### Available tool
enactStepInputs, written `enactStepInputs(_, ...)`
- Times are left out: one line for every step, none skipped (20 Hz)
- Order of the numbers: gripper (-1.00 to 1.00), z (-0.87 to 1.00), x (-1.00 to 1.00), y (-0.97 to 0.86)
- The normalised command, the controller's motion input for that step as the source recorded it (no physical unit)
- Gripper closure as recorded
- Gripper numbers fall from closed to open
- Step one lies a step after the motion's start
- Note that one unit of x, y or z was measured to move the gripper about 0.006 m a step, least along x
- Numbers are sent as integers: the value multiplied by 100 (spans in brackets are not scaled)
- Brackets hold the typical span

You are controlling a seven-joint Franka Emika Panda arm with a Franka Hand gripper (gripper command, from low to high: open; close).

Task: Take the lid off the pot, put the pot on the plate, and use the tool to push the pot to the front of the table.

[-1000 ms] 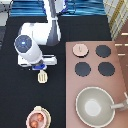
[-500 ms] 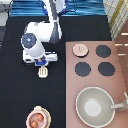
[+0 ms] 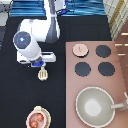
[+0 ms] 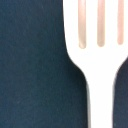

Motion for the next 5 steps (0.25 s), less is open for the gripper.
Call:
enactStepInputs(-100, 100, -53, 0)
enactStepInputs(-100, 100, -49, 0)
enactStepInputs(-100, 100, -35, 0)
enactStepInputs(-100, 98, -23, 0)
enactStepInputs(-100, 64, -12, 0)
